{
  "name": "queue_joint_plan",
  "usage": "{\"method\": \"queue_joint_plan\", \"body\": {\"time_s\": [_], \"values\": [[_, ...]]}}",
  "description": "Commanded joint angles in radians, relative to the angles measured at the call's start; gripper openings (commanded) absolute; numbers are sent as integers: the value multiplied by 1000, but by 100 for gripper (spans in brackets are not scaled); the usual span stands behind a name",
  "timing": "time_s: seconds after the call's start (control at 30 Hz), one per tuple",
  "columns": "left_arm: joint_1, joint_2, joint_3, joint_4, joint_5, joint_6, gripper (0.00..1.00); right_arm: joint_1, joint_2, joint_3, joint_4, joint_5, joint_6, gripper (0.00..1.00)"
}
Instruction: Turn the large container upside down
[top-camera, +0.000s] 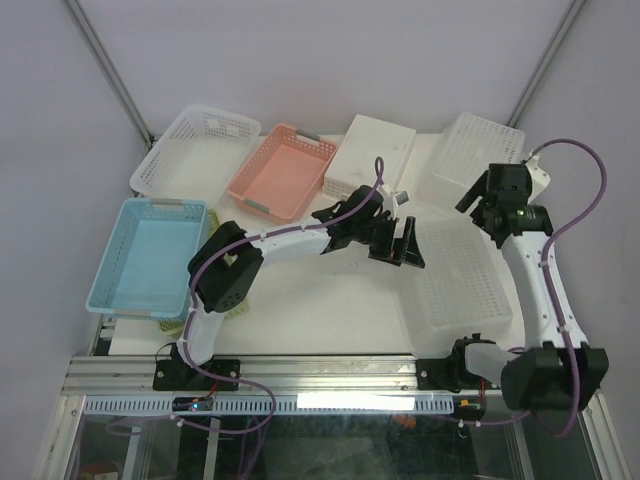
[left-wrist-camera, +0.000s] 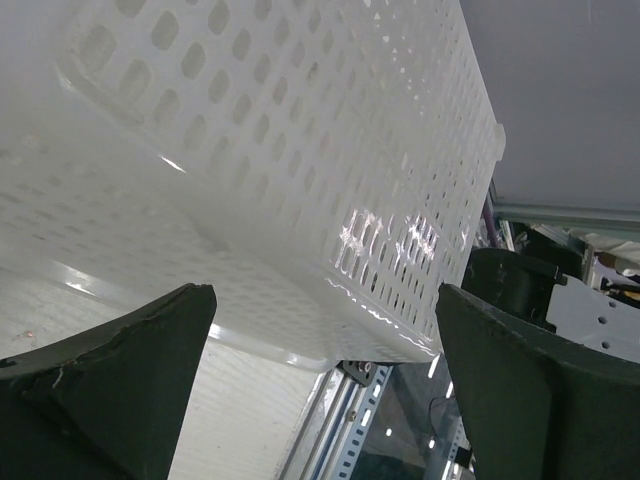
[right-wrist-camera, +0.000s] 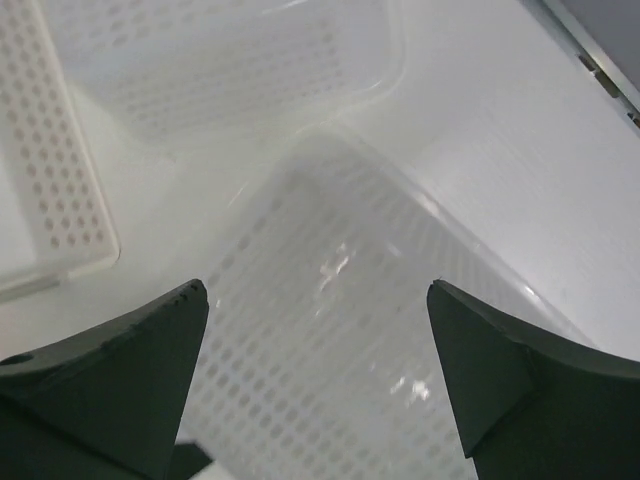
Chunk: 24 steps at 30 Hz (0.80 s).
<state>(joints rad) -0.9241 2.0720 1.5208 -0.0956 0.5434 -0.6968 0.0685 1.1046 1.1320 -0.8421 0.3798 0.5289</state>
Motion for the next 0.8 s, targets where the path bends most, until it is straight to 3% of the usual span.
{"method": "queue_joint_plan", "body": {"time_s": [0.0, 0.17, 0.43, 0.63, 0.77], "values": [[-12, -61, -19, 78, 31, -19, 99, -189, 144, 31, 238, -93, -28, 96], [-13, -66, -22, 80, 19, -14, 99, -295, 363, 150, 315, -105, -10, 97], [-13, -57, -14, 78, 18, -4, 99, -349, 623, 271, 508, -214, -58, 97], [-14, -25, 7, 69, 30, 3, 99, -349, 765, 412, 530, -544, -190, 95], [-13, -5, 19, 69, 38, 8, 99, -336, 685, 307, 650, -725, -235, 94]]}}
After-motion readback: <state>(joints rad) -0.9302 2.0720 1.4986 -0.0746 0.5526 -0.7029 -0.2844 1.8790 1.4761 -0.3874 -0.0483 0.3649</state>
